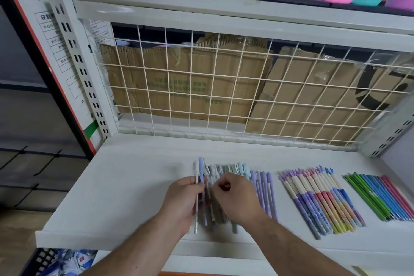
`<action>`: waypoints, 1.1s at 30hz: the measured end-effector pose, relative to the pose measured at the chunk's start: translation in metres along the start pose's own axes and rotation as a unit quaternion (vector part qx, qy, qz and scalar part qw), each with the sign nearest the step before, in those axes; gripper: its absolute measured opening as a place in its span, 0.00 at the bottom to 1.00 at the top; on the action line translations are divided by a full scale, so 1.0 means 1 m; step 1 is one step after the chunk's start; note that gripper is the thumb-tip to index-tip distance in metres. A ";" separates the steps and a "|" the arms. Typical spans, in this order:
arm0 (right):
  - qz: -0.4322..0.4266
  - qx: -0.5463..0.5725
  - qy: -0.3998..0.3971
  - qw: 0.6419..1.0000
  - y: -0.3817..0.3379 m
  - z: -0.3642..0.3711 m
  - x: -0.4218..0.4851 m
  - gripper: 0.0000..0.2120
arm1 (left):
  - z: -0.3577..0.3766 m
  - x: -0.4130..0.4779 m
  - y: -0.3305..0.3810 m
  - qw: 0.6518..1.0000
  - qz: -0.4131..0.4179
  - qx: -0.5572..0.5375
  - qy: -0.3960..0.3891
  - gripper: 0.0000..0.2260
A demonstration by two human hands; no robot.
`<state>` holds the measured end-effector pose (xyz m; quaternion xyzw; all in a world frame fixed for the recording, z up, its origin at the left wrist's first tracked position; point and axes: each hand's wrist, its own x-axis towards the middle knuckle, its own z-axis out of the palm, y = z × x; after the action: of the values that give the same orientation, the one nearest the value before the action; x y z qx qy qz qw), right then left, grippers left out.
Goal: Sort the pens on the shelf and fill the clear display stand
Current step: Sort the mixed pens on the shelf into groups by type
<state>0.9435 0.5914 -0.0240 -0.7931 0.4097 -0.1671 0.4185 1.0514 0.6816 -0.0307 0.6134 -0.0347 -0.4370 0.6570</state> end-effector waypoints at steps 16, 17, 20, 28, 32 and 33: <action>0.052 0.080 -0.015 0.995 0.013 -0.029 -0.021 0.04 | 0.039 -0.012 -0.007 0.998 -0.013 -0.049 -0.041 0.05; 0.059 0.080 -0.011 0.995 0.014 -0.032 -0.020 0.05 | 0.039 -0.010 -0.004 0.998 -0.010 -0.052 -0.025 0.04; 0.076 0.095 -0.014 0.992 0.019 -0.038 -0.016 0.06 | 0.031 -0.005 0.002 0.999 -0.009 -0.034 0.041 0.04; 0.064 0.062 -0.069 0.994 0.014 -0.027 -0.011 0.06 | 0.005 -0.005 0.011 0.992 -0.009 -0.022 0.122 0.03; 0.048 0.019 -0.107 0.993 0.002 -0.012 -0.008 0.06 | -0.002 -0.004 0.010 0.990 -0.001 -0.024 0.136 0.11; 0.046 0.012 -0.120 0.992 -0.001 -0.008 -0.008 0.06 | -0.003 -0.003 0.009 0.990 -0.001 -0.024 0.138 0.12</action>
<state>0.9345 0.5937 -0.0175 -0.7824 0.3910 -0.0564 0.4815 1.0556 0.6844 -0.0224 0.6514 0.0672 -0.3496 0.6700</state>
